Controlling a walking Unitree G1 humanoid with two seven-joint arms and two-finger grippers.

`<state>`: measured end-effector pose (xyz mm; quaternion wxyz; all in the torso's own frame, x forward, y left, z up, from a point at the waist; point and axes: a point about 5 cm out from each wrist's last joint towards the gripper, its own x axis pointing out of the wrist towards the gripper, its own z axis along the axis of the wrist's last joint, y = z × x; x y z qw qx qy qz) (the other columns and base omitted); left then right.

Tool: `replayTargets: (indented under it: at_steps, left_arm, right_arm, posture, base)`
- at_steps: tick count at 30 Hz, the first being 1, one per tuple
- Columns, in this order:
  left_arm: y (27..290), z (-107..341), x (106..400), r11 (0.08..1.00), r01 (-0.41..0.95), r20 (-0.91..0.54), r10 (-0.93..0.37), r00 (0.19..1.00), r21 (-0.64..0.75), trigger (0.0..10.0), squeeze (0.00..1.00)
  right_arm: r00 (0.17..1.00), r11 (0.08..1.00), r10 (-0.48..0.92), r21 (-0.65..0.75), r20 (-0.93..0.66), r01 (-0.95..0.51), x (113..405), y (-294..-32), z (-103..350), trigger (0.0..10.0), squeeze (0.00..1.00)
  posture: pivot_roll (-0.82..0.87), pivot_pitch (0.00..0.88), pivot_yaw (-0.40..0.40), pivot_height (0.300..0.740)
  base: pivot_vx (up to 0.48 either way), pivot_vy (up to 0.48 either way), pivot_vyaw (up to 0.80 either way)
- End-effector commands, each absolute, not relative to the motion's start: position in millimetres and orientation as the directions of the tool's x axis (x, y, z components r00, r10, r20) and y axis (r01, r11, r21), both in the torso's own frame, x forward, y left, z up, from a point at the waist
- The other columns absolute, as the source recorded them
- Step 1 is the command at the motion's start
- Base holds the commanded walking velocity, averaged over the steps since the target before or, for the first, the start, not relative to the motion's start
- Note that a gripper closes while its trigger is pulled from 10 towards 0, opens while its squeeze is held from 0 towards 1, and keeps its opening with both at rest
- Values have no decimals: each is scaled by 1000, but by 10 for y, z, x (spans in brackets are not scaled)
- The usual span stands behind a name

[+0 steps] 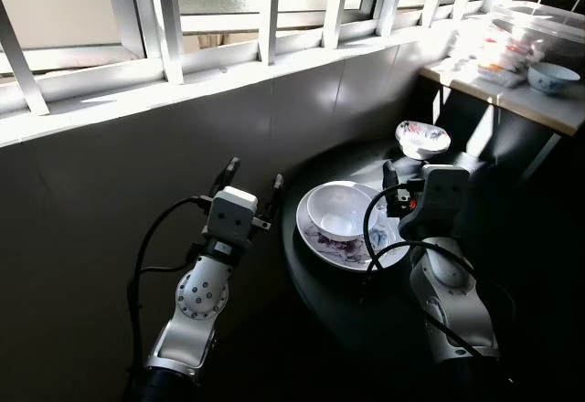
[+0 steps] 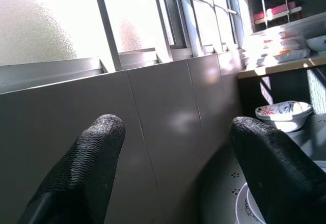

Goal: Kitchen organization

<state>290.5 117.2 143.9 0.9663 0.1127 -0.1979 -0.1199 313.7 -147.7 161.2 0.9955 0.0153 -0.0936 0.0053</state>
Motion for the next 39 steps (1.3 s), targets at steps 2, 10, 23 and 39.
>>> replayTargets:
  at_steps: [2,10,23,39]
  left_arm:
    - [1122,1450,2898,947,199,361,-283,889,254,10000,0]
    - [1118,1449,2911,945,199,357,-286,889,261,10000,0]
    - [1155,1437,2903,946,184,353,-274,895,268,10000,0]
    - [1119,1424,2921,943,195,346,-284,894,268,10000,0]
  right_arm:
    - [991,998,24,47,128,-30,3176,-1507,1570,10000,0]
    - [994,970,98,229,-53,-83,3359,-1516,1351,10000,0]
    - [992,942,-8,332,-130,51,3561,-1641,1299,10000,0]
    - [966,886,116,464,-232,4,3567,-1492,1120,10000,0]
  posture:
    - [66,0,-20,740]
    - [69,0,-18,740]
    - [93,0,-28,740]
    - [85,0,-26,740]
  base:
    - [0,0,0]
    - [0,0,0]
    - [0,0,0]
    - [0,0,0]
